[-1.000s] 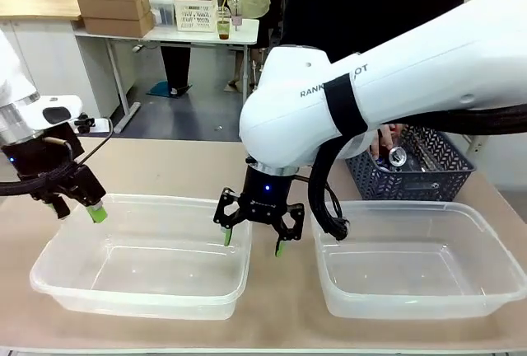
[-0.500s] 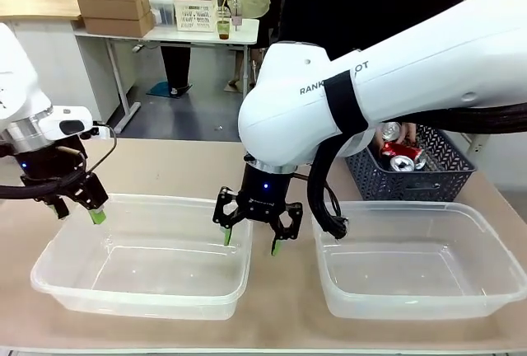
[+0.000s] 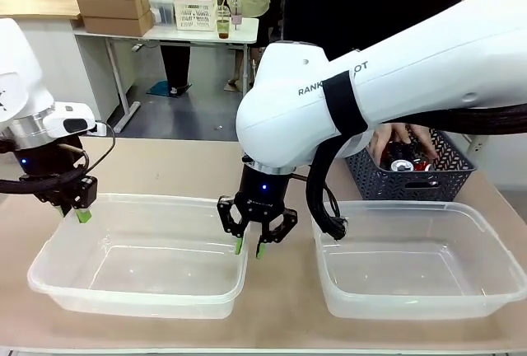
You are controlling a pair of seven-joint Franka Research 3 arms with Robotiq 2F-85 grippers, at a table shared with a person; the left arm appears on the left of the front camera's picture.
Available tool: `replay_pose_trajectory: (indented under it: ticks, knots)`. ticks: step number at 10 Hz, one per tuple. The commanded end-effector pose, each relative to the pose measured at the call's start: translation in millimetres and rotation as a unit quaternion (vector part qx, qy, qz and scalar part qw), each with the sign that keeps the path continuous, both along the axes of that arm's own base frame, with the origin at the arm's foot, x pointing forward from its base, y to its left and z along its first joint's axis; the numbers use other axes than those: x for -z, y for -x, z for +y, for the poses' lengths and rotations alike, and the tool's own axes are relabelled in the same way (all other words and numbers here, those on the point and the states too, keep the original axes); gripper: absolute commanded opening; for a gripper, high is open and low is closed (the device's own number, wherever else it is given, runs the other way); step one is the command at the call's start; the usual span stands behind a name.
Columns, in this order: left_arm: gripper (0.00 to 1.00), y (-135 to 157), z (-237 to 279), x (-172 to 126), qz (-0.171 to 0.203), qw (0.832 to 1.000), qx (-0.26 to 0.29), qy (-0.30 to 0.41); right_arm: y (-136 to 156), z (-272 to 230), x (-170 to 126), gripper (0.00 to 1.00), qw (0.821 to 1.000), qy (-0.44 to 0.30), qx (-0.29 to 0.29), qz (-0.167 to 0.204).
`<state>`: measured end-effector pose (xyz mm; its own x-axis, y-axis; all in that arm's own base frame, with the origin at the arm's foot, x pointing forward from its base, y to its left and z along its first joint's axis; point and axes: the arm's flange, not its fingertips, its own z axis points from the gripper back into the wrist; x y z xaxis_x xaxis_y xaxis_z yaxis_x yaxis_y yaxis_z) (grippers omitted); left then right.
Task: Sort the waste into each basket.
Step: Pick up the Organizing box on the left side of the table and lift it.
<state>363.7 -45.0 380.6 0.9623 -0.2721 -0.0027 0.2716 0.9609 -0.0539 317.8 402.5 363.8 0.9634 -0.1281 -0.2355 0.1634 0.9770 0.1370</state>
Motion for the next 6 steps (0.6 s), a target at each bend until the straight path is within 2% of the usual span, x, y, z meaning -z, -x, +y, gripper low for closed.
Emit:
replay_pose_trajectory:
  ticks: [1,6]
  knots:
    - [0.0,81.2,7.9,37.6,0.002,0.999,-0.017,-0.038,-2.5,1.8,-2.3,0.0,1.0,0.012,0.005,-0.009]
    - [0.0,78.4,9.1,17.2,-0.001,0.999,-0.031,-0.019,-5.0,-4.0,-1.0,0.0,1.0,0.024,0.005,-0.001]
